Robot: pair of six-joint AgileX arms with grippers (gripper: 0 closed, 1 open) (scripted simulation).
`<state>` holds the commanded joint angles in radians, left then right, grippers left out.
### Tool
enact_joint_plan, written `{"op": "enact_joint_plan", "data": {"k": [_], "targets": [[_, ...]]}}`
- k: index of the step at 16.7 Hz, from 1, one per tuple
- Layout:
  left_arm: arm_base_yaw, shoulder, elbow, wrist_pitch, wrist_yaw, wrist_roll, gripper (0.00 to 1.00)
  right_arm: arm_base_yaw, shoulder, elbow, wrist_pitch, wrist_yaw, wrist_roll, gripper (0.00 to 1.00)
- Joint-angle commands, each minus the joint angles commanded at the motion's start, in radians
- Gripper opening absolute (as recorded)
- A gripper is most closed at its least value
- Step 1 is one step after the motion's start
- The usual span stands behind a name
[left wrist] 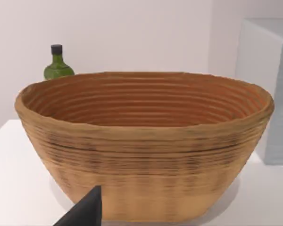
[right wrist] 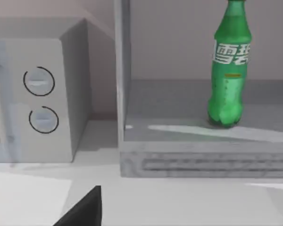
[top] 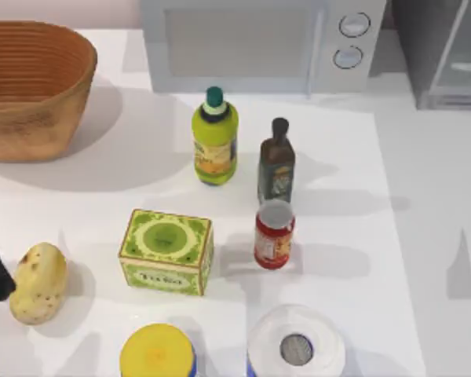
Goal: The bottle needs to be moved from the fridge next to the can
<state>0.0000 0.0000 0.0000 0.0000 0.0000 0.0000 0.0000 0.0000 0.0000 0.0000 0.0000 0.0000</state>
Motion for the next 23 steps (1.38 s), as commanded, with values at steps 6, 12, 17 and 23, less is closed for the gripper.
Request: {"op": "enact_joint_plan", "data": {"k": [6, 12, 17, 23], "targets": [[0.0, 0.0, 0.0, 0.0, 0.0, 0.0, 1.0, -0.017, 0.104, 0.073, 0.083, -0.01, 0.002, 1.0], [0.0, 0.0, 0.0, 0.0, 0.0, 0.0, 1.0, -0.069, 0.578, 0.325, 0.37, -0.057, 0.011, 1.0], [0.0, 0.0, 0.0, 0.0, 0.0, 0.0, 1.0, -0.122, 1.19, 0.579, 0.66, -0.107, 0.016, 1.0], [0.0, 0.0, 0.0, 0.0, 0.0, 0.0, 1.0, -0.183, 1.846, 0.852, 0.972, -0.156, 0.016, 1.0]]}}
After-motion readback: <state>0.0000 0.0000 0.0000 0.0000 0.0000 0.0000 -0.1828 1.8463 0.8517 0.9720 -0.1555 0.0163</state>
